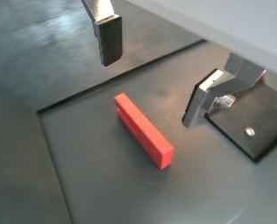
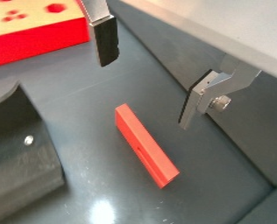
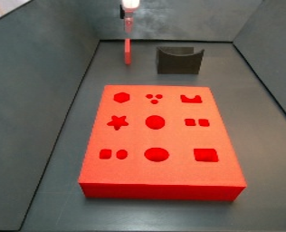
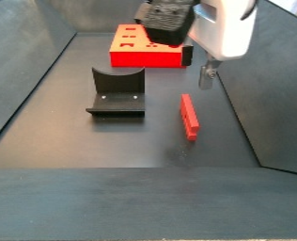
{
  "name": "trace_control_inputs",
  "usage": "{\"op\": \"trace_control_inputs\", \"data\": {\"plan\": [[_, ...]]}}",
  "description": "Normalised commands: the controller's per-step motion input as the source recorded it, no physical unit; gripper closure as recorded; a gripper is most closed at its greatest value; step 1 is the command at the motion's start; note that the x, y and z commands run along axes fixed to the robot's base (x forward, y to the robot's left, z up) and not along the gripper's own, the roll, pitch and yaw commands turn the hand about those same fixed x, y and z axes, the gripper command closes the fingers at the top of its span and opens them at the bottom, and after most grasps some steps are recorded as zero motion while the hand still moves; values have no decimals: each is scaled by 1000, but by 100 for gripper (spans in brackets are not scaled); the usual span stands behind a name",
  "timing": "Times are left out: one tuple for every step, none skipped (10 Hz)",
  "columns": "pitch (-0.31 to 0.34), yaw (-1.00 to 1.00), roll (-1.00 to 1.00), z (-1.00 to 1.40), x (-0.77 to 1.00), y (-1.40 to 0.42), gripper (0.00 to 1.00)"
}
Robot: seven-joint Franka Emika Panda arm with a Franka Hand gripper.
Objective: Pick up the double-square object. Move up. Rotate the double-square object. Place the double-square object on the fixture. Regrasp the double-square object. Move to above the board. Insert the double-square object.
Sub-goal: Rotate the double-square object.
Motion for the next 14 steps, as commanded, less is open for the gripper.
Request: {"op": "trace_control_inputs", "data": {"plan": [[-15, 1000, 2, -26, 47, 3, 0], [-15, 1000, 2, -26, 47, 3, 0], [-16, 1000, 2, -26, 47, 3, 0], [-18, 1000, 3, -26, 47, 3, 0], [-19, 1000, 3, -26, 47, 3, 0], [-20, 1000, 3, -26, 47, 3, 0], [-21, 1000, 3, -26, 47, 3, 0], [-23, 1000, 4, -26, 47, 3, 0], [-25, 1000, 4, -26, 46, 3, 0], [-27, 1000, 4, -26, 46, 3, 0], [-31, 1000, 5, -26, 46, 3, 0], [-34, 1000, 5, -26, 46, 3, 0], [-38, 1000, 6, -27, 46, 3, 0], [-44, 1000, 7, -27, 45, 3, 0]]}}
